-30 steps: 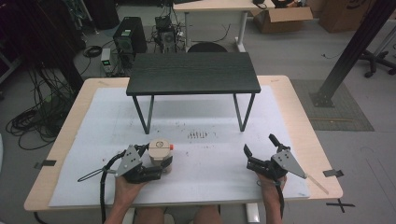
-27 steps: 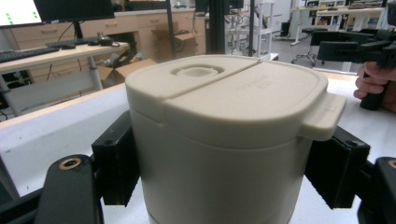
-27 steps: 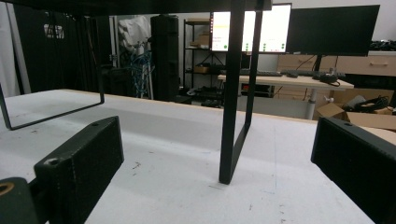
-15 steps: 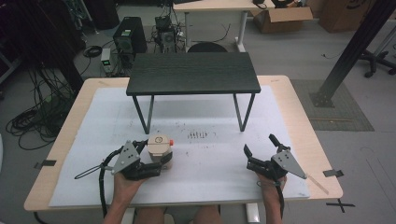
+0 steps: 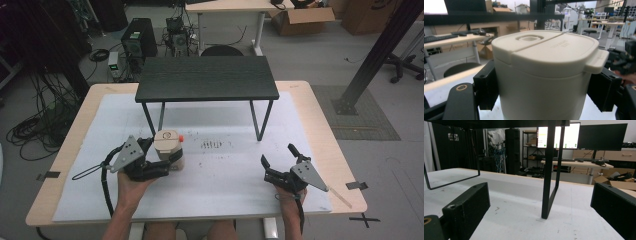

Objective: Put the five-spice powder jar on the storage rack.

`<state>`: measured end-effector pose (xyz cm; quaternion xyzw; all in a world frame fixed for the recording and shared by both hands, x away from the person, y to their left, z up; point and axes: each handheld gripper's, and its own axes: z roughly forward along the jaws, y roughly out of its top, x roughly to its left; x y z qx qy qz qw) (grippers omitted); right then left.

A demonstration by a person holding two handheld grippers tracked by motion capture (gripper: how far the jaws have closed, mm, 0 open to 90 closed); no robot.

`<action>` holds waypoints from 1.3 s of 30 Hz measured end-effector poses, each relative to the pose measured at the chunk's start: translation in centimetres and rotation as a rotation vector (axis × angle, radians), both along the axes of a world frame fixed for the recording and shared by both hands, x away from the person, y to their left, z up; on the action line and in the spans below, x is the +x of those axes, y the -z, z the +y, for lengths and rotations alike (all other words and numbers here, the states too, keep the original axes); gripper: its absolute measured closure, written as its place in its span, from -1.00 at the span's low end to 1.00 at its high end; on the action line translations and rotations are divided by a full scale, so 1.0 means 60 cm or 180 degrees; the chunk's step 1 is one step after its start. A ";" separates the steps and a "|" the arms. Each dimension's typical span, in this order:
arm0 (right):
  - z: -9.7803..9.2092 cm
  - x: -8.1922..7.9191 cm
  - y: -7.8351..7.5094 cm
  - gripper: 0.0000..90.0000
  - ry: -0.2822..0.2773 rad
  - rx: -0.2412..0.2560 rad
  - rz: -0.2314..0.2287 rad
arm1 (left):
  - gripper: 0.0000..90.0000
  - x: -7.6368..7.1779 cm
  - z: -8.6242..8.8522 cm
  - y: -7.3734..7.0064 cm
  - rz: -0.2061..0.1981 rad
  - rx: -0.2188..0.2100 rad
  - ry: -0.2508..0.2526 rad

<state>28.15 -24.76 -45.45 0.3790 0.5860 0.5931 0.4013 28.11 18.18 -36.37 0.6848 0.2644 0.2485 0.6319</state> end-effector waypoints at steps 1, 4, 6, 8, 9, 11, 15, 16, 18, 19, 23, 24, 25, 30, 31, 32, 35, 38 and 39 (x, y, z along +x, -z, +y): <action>0.000 0.000 0.000 -0.96 -0.0001 0.0000 0.0001 | -0.46 0.002 -0.001 -0.007 -0.0007 0.0005 -0.0002; 0.000 0.000 0.000 -0.96 0.0001 0.0002 -0.0002 | -0.46 0.007 -0.004 -0.031 -0.0046 0.0014 0.0011; 0.000 0.000 0.000 -0.96 0.0001 0.0003 -0.0003 | -0.46 0.011 -0.009 -0.051 -0.0073 0.0036 0.0011; 0.000 0.000 0.000 -0.96 0.0001 0.0002 -0.0003 | -0.46 0.013 -0.011 -0.059 -0.0087 0.0038 0.0018; 0.000 0.000 0.000 -0.96 0.0001 0.0002 -0.0003 | -0.46 0.016 -0.014 -0.070 -0.0083 0.0017 0.0029; 0.000 0.000 0.000 -0.96 0.0000 0.0003 -0.0004 | -0.46 0.018 -0.015 -0.077 -0.0084 0.0002 0.0041; 0.000 0.000 0.000 -0.96 0.0000 0.0004 -0.0006 | -0.46 0.030 -0.024 -0.107 -0.0079 -0.0011 0.0079; 0.000 0.000 0.000 -0.96 0.0000 0.0004 -0.0006 | -0.46 0.033 -0.026 -0.112 -0.0082 -0.0008 0.0087; 0.000 0.000 0.000 -0.96 0.0000 0.0006 -0.0005 | -0.46 0.039 -0.028 -0.123 -0.0078 -0.0006 0.0097; 0.000 0.000 0.000 -0.96 0.0000 0.0006 -0.0005 | -0.46 0.039 -0.028 -0.123 -0.0078 -0.0006 0.0097; 0.000 0.000 0.000 -0.96 -0.0003 0.0004 -0.0001 | -0.46 0.055 -0.033 -0.153 -0.0070 0.0011 0.0097; 0.000 0.000 0.000 -0.96 -0.0003 0.0004 -0.0001 | -0.46 0.055 -0.033 -0.153 -0.0070 0.0011 0.0097; 0.000 0.000 0.000 -0.96 -0.0002 0.0004 -0.0002 | -0.46 0.060 -0.033 -0.160 -0.0062 0.0003 0.0096; -0.001 0.000 0.000 -0.96 0.0000 0.0001 -0.0008 | -0.46 0.078 -0.036 -0.187 -0.0061 -0.0016 0.0112; -0.001 0.000 0.000 -0.96 -0.0002 0.0003 -0.0004 | -0.46 0.081 -0.037 -0.192 -0.0060 -0.0026 0.0117; 0.000 0.000 0.000 -0.96 -0.0004 0.0005 0.0000 | -0.46 0.084 -0.037 -0.195 -0.0057 -0.0028 0.0117; 0.000 0.000 0.000 -0.96 -0.0004 0.0006 -0.0001 | -0.46 0.098 -0.038 -0.207 -0.0052 -0.0033 0.0116; 0.000 0.000 0.000 -0.96 -0.0004 0.0007 -0.0001 | -0.46 0.112 -0.038 -0.217 -0.0028 -0.0041 0.0118; 0.000 0.000 0.000 -0.96 -0.0005 0.0005 0.0000 | -0.46 0.121 -0.039 -0.222 -0.0014 -0.0066 0.0113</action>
